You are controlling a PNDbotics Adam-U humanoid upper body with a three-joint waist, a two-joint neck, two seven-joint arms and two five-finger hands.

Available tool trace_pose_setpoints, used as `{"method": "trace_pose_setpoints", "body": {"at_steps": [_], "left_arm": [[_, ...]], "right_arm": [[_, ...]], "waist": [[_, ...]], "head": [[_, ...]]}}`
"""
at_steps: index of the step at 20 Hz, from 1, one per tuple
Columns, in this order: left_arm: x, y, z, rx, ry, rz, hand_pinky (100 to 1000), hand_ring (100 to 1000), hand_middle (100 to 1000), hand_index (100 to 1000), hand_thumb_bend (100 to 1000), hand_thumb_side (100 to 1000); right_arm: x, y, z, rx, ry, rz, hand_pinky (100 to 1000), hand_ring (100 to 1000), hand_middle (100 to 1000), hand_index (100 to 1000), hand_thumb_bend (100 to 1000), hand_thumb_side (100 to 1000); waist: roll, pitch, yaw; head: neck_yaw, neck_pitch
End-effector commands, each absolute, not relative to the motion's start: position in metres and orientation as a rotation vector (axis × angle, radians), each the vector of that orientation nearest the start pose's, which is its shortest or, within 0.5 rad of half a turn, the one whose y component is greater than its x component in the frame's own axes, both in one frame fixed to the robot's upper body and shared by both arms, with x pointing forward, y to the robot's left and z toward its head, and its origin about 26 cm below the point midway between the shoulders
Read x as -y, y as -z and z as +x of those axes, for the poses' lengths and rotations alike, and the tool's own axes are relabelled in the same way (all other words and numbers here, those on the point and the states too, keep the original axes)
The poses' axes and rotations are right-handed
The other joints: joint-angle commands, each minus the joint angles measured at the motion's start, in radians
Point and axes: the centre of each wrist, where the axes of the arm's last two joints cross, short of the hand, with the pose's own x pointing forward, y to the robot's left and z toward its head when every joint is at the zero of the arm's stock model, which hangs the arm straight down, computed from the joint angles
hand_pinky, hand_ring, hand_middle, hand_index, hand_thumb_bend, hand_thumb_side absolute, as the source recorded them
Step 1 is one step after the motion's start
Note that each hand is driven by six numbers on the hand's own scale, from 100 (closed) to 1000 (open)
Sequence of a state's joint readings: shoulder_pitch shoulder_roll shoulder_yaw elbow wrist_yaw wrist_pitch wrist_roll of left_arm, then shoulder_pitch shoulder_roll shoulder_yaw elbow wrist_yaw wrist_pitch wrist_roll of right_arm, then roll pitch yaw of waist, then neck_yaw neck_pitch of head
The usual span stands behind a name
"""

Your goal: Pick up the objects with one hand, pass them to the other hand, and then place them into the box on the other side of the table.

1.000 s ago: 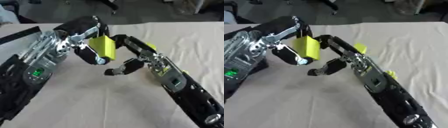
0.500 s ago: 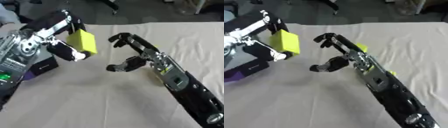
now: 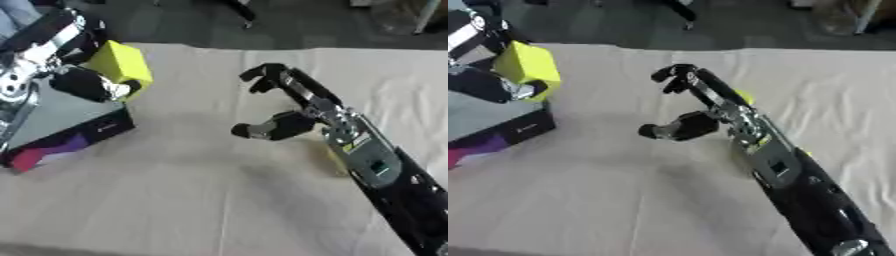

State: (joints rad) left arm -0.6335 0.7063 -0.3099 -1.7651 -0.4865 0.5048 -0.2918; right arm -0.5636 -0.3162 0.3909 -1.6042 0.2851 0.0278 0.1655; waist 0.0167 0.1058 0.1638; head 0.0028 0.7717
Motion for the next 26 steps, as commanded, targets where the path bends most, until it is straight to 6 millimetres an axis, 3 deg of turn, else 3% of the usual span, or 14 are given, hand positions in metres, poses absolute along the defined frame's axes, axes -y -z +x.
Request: {"method": "trace_pose_setpoints", "body": {"at_steps": [1, 10, 19, 23, 26], "left_arm": [[-0.274, -0.264, 0.354, 1.505, 1.027, 0.994, 717, 500, 276, 436, 266, 100], [-0.321, -0.254, 0.381, 1.377, 0.873, 1.119, 716, 503, 278, 440, 259, 100], [-0.348, -0.222, 0.415, 1.252, 0.806, 1.132, 727, 522, 315, 483, 285, 100], [-0.355, -0.208, 0.424, 1.225, 0.800, 1.127, 737, 550, 379, 550, 399, 100], [-0.360, -0.199, 0.428, 1.207, 0.810, 1.110, 779, 644, 516, 685, 559, 287]], "right_arm": [[0.164, -0.171, 0.362, 1.997, -1.063, -0.166, 768, 714, 758, 805, 652, 377], [0.168, -0.181, 0.360, 2.036, -1.007, -0.174, 768, 708, 752, 799, 646, 374], [0.169, -0.191, 0.359, 2.069, -0.969, -0.182, 767, 705, 751, 798, 640, 375], [0.170, -0.193, 0.358, 2.084, -0.949, -0.184, 767, 703, 750, 797, 644, 368], [0.170, -0.194, 0.358, 2.088, -0.941, -0.187, 766, 702, 749, 796, 644, 368]], "waist": [[-0.003, -0.011, 0.001], [-0.017, -0.007, -0.007], [-0.031, -0.005, -0.016], [-0.035, -0.002, -0.019], [-0.037, -0.002, -0.021]], "head": [[0.031, -0.002], [0.096, -0.002], [0.117, -0.002], [0.117, -0.002], [0.114, -0.002]]}}
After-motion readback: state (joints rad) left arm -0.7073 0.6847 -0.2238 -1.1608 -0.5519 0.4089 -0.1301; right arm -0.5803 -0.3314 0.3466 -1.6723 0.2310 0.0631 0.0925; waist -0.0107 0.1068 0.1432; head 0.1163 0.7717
